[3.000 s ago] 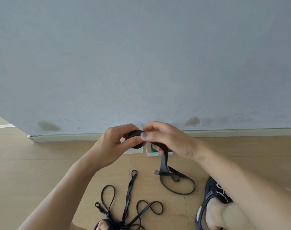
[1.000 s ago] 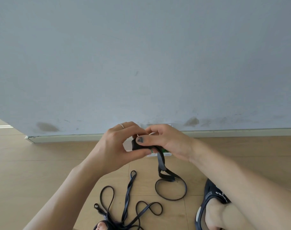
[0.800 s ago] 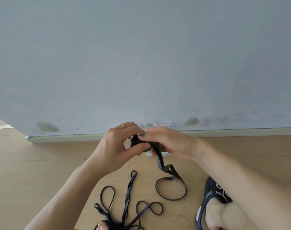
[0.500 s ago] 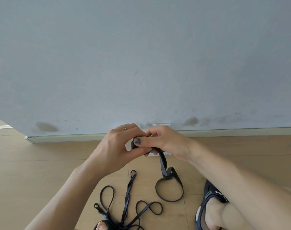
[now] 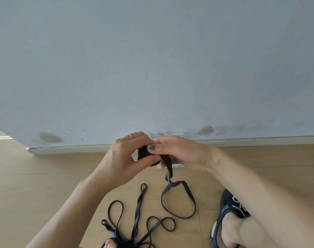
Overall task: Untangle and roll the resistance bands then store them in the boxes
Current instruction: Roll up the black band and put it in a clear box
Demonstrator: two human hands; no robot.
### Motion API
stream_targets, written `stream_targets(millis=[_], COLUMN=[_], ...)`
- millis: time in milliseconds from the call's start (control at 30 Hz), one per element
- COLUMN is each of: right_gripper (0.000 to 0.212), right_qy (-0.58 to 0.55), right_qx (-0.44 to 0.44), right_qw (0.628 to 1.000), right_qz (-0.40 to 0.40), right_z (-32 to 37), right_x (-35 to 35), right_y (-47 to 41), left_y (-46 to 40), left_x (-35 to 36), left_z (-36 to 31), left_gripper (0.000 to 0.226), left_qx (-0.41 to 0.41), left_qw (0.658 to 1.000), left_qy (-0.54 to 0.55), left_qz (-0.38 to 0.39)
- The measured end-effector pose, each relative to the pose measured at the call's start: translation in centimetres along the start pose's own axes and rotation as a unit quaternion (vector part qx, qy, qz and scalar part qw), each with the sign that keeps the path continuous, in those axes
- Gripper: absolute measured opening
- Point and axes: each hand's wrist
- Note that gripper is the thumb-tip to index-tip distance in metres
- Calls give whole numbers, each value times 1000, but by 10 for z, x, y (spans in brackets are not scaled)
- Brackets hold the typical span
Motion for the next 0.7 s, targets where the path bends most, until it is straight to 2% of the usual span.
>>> stream_targets(millis=[67, 133, 167, 233, 300, 467, 533, 600, 700], right_gripper=[39, 27, 29, 49, 60, 42, 42, 51, 57], right_qy=[-45, -64, -58, -21, -7, -39, -13, 35, 86], right_qx=[-15, -19, -12, 2, 3, 0, 5, 11, 15], right_qw=[997, 997, 998, 999, 1000, 998, 1000, 999, 995], right_qz=[55, 46, 21, -24, -25, 46, 10, -38, -55], right_z=[2, 2, 1, -3, -4, 4, 4, 2, 2], right_x=[-3, -2, -1, 3, 3, -5, -3, 2, 6], right_y=[1, 2, 1, -2, -3, 5, 4, 2, 4], left_y=[1, 1, 1, 0, 0, 3, 3, 2, 1], left_x=[-3, -4, -4, -1, 1, -3, -4, -1, 0], left_z=[-1, -1, -1, 0, 0, -2, -1, -1, -1], left_gripper=[12, 15, 18, 20, 16, 15, 17, 18, 13], left_qx=[-11, -16, -12, 2, 9, 3, -5, -8, -19], left_qw=[1000, 1000, 1000, 1000, 1000, 1000, 1000, 999, 999], left_qy=[17, 13, 0, -23, -26, 1, -14, -37, -36], left_qz=[-5, -1, 2, 8, 4, -5, 7, 21, 19])
Point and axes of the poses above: each hand's wrist, its own y-axis away from the middle knuckle, its own x-axis out of the palm, z = x × y, and after that the axes turned 1 degree about y, right-handed
